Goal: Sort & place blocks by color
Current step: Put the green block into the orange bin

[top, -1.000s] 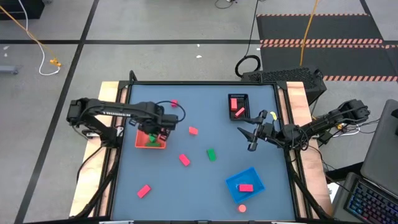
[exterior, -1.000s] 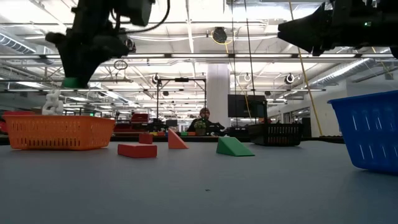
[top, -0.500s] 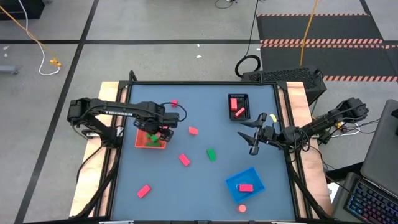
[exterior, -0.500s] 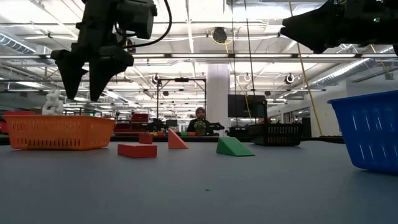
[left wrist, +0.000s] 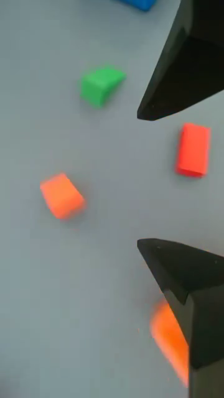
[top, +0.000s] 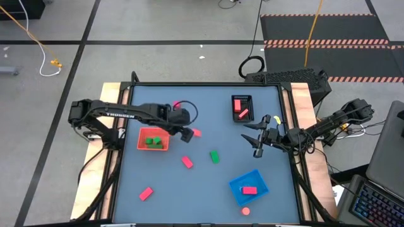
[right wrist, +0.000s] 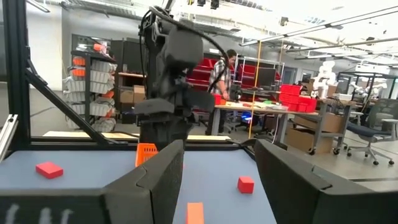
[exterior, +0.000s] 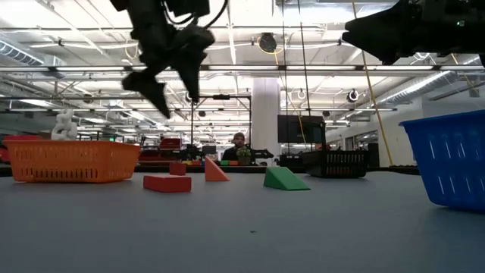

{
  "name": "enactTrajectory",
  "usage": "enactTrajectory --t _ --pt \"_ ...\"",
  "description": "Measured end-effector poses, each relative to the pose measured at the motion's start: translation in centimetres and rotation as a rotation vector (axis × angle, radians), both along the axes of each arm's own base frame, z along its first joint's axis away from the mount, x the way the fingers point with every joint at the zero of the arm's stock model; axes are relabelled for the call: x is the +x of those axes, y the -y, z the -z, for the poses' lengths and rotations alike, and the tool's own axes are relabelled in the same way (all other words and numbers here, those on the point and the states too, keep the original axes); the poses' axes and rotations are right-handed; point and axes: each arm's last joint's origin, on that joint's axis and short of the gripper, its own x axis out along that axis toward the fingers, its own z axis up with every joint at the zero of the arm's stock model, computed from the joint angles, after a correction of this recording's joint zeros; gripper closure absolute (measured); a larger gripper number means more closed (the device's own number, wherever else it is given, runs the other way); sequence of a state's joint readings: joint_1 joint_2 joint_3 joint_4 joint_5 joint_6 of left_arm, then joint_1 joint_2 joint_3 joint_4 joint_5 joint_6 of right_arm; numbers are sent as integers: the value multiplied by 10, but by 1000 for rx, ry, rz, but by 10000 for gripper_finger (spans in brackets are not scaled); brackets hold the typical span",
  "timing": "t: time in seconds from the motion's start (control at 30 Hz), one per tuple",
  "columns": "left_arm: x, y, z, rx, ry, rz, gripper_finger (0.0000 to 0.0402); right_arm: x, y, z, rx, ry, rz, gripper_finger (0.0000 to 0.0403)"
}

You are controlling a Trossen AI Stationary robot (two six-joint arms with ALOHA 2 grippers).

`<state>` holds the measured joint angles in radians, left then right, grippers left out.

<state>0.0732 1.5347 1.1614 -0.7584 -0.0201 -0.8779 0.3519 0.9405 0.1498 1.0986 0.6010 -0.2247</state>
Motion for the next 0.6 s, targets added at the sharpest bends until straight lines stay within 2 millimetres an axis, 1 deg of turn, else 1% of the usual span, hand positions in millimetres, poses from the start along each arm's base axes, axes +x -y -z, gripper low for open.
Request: enactTrajectory --t 0.1,0.23,0.3,0.37,0.6 --pt "10 5 -1 112 72 144 102 0 0 2 -5 -22 10 206" --pt "24 15 -3 281 159 414 130 0 2 6 -4 -61 85 206" --pt "29 21 3 350 160 544 142 0 3 6 -6 -70 110 206" --pt "39 26 6 412 207 628 154 0 3 6 -6 -71 112 206" --pt "65 31 37 453 279 941 183 0 4 3 -16 -41 118 206"
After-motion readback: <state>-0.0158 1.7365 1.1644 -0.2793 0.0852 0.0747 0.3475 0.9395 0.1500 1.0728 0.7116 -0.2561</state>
